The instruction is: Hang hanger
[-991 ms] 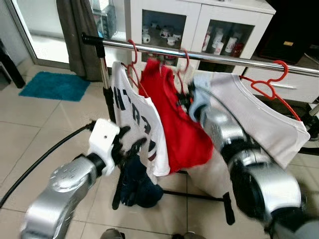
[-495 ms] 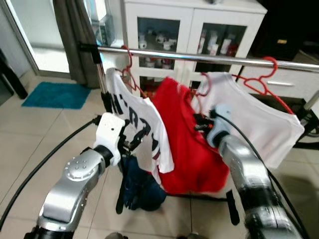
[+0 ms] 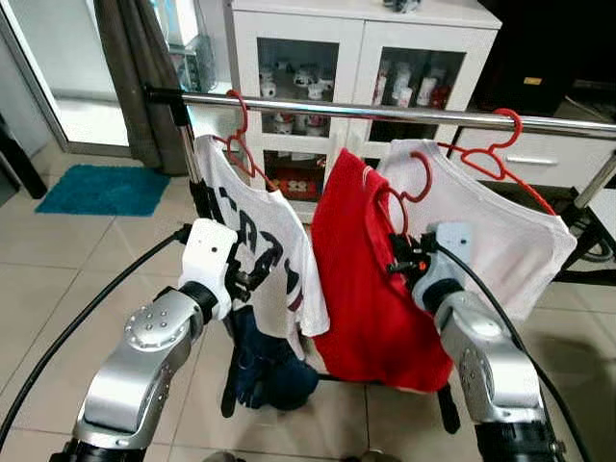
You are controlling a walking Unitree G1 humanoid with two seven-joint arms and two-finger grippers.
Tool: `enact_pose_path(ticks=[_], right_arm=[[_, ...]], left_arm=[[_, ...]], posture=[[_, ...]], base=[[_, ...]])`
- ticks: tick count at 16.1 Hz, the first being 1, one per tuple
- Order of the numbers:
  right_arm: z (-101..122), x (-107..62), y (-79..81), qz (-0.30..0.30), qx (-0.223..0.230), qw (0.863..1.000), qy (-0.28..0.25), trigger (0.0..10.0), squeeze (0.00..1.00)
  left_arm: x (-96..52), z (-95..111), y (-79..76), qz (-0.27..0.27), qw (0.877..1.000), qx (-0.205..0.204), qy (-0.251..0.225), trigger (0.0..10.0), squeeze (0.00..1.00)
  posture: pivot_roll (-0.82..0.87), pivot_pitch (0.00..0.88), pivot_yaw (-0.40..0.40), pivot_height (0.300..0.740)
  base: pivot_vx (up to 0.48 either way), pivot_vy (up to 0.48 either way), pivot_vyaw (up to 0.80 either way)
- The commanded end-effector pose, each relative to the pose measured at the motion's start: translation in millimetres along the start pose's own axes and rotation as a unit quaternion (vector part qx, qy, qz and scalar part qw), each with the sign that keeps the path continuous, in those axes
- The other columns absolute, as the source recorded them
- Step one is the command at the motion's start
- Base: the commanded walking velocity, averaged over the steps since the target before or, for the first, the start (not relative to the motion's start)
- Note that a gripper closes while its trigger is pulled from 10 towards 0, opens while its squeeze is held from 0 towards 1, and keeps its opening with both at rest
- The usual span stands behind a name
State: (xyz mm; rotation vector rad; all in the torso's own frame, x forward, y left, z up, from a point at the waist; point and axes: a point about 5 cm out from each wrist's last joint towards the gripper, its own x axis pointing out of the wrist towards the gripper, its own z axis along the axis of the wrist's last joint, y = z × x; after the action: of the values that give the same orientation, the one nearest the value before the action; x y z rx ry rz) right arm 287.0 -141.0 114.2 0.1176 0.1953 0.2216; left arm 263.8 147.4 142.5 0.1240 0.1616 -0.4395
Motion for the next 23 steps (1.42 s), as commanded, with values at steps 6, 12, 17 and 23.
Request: enact_pose_path(ticks=[6,12,17,23], right_arm=[[8.9,-7.3,9.0,0.0,0.006,1.0,-0.008,0.0,0.0],[8.0,-9.4,9.1,-0.004,0.007,1.0,0.0,0.0,0.0],[8.9,-9.3,9.8,-0.003,0.006,1.0,0.002,0.0,0.0],[10.0,-7.8,10.3,-0.002,0.006,1.0,0.002,0.0,0.0]], left_arm=[[-3.2,-1.0,4.8,0.018,1.0,0.001,0.004,10.0,0.0],[-3.2,-1.3,3.9,0.013,1.0,0.003,0.006,10.0,0.0],[-2.4,-0.7,3.4,0.012,1.0,0.004,0.004,10.0,0.0],[-0.7,-0.2,3.3,0.009,1.0,0.005,0.004,10.0,0.0]], posture=[[-0.1,0.0,-0.029,0.74],[-0.11,0.0,-0.024,0.74],[-0.11,0.0,-0.023,0.74],[-0.11,0.0,-0.023,0.74]], base=[[0.0,0.0,0.0],[0.0,0.0,0.0],[0.0,0.0,0.0],[0.0,0.0,0.0]])
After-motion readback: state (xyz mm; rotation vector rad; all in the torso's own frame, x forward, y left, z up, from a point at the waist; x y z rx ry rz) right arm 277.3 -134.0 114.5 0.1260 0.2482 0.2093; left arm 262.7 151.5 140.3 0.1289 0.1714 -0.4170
